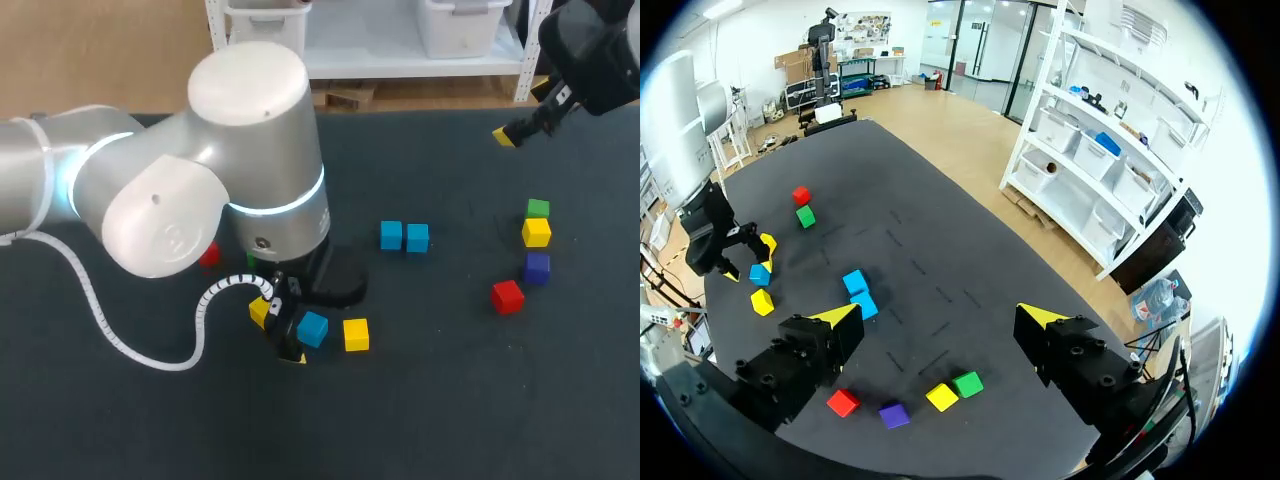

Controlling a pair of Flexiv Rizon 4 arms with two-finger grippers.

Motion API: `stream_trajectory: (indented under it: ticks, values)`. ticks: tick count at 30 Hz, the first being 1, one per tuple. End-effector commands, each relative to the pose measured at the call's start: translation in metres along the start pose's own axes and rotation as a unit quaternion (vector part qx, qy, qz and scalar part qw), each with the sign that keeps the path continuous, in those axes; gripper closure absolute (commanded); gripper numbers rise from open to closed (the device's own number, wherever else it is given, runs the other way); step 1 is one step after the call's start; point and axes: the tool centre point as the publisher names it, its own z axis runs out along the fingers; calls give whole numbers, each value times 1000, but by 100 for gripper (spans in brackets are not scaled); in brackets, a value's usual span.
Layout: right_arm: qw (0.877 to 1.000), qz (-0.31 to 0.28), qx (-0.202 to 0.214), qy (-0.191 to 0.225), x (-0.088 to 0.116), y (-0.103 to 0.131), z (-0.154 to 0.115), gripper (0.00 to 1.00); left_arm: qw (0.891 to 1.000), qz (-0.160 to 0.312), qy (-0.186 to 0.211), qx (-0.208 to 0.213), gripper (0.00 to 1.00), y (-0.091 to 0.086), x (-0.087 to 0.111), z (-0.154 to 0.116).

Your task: Place the blue cubes, place green cubes on the blue cubes, place the yellow cubes on the green cubes, then place the red cubes on the yellow cubes, and place purple cube on the red cubes.

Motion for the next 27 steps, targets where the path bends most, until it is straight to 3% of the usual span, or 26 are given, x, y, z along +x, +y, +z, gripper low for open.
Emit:
stream_trajectory:
  ticks: [1,4,8,9,10,15,16,17,24,27]
  values:
    - [1000,1,5,0,1,2,-1,0,1000,-2,4,4,0,4,0,4]
    - [1000,1,5,0,1,2,-1,0,1000,-4,7,4,0,6,2,5]
    - [1000,1,5,0,1,2,-1,0,1000,-10,11,1,22,8,3,6]
    - [1000,1,5,0,1,2,-1,0,1000,-11,12,1,42,9,3,7]
    - [1000,1,5,0,1,2,-1,0,1000,-12,18,-2,51,10,4,7]
    - [1000,1,5,0,1,2,-1,0,1000,-15,19,1,71,10,6,9]
    - [1000,1,5,0,1,2,-1,0,1000,-15,19,2,80,10,6,9]
    - [1000,1,5,0,1,2,-1,0,1000,-15,18,2,98,10,6,8]
    - [1000,1,5,0,1,2,-1,0,999,-42,12,-1,100,17,11,-2]
    - [1000,1,5,0,1,2,-1,0,996,-88,26,-5,100,29,16,-5]
